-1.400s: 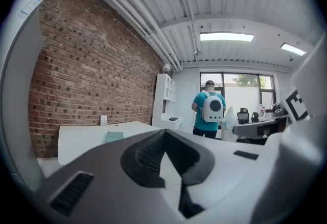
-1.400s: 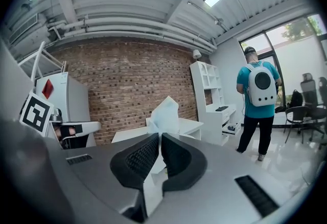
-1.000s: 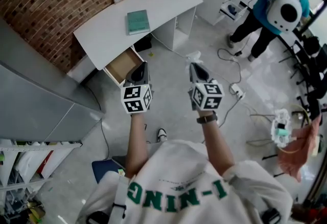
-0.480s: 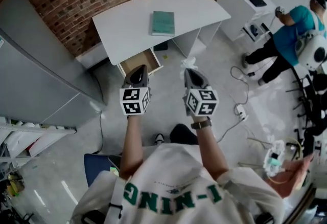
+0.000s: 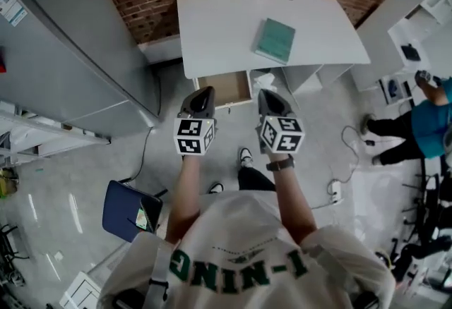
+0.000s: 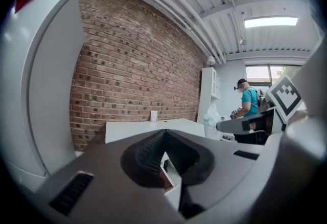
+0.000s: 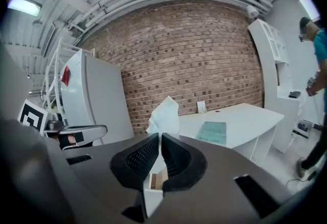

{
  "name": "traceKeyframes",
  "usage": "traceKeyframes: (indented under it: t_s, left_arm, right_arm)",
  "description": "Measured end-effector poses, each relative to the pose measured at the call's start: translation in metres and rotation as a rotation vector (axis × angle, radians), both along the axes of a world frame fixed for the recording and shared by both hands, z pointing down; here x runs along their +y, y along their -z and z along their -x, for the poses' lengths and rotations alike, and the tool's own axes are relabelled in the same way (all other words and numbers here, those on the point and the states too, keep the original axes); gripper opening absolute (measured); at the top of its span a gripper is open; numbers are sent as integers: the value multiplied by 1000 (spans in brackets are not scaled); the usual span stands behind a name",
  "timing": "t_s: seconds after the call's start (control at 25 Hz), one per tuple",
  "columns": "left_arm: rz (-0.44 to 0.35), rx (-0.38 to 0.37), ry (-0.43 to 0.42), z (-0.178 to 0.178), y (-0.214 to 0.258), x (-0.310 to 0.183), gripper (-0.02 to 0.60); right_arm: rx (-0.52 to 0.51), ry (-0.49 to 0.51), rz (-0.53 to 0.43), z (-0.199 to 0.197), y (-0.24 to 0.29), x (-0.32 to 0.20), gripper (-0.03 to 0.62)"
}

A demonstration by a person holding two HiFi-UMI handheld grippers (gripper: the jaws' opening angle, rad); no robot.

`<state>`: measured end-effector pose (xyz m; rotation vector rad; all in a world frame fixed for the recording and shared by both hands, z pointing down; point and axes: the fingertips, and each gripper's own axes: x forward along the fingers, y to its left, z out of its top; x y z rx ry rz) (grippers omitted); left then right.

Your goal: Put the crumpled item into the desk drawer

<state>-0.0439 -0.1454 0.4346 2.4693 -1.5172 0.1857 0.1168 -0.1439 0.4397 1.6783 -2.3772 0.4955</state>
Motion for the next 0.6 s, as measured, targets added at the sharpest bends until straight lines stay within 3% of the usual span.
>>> traceKeyframes:
  t_s: [0.2, 0.36, 0.6]
  left_arm:
    - [24, 6, 110, 13, -13, -28, -2]
    - [37, 9, 151, 17, -23, -50, -2]
    - [120, -2, 237, 26, -67, -57, -2]
  right_arm:
    - [13, 134, 46, 23, -19, -42, 18]
    - [16, 198, 82, 34, -36, -69, 18]
    - [5, 275, 182, 46, -82, -79, 18]
